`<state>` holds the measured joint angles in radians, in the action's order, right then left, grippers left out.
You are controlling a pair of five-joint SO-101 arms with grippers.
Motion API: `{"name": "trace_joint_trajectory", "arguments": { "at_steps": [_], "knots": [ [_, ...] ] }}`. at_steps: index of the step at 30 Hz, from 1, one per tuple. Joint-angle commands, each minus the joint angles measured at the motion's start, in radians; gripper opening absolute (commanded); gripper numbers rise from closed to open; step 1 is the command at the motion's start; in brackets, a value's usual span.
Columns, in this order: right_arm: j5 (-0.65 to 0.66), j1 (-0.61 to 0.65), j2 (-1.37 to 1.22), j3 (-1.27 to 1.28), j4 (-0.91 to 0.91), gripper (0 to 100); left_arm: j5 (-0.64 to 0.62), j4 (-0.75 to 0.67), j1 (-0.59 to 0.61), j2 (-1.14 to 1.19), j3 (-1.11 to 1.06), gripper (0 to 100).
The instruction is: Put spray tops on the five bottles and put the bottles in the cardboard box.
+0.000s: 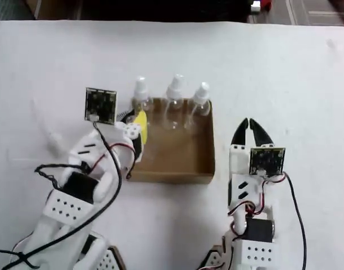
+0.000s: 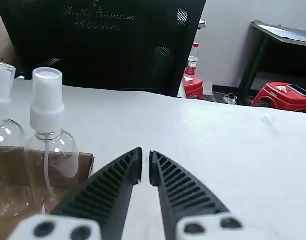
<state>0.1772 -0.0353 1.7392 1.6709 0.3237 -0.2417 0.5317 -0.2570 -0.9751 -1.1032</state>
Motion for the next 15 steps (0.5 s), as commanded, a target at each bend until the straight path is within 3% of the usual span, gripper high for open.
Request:
{"name": "trace_joint_trajectory", "arguments": {
  "at_steps": [1,9,15],
  "knots": [
    [-0.006,-0.001,0.008,0.002,-0.021,1.7,0.011,-0.002,0.007,0.013,0.034,2],
    [-0.005,0.001,0.004,0.009,-0.05,1.7,0.058,-0.236,0.001,0.041,-0.129,5],
    [0.0,0.028,0.002,0.015,-0.054,1.8,0.086,-0.242,-0.044,0.035,-0.178,15]
  ]
}}
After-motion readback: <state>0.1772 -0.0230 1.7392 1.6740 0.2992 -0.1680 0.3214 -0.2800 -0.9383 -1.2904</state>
